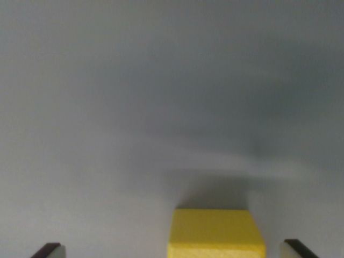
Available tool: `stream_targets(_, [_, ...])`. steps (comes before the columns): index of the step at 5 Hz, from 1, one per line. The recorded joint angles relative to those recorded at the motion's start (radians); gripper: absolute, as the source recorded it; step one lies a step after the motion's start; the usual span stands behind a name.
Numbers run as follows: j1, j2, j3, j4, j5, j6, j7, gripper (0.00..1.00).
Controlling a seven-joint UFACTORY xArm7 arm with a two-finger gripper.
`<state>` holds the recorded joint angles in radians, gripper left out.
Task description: Pick yellow cube
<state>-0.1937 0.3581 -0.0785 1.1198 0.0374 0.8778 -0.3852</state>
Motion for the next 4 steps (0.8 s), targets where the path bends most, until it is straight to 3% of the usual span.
stream_targets(1, [0.0000,0.000,0.000,0.000,0.0000,0.000,0.000,0.00])
stream_targets(2, [-0.0073,0.015,-0.005,-0.018,0.0031,-0.030,-0.015,0.00])
stream_targets(3, [-0.0073,0.015,-0.005,-0.018,0.0031,-0.030,-0.015,0.00])
stream_targets(4, [-0.0135,0.027,-0.008,-0.034,0.0057,-0.056,-0.027,0.00])
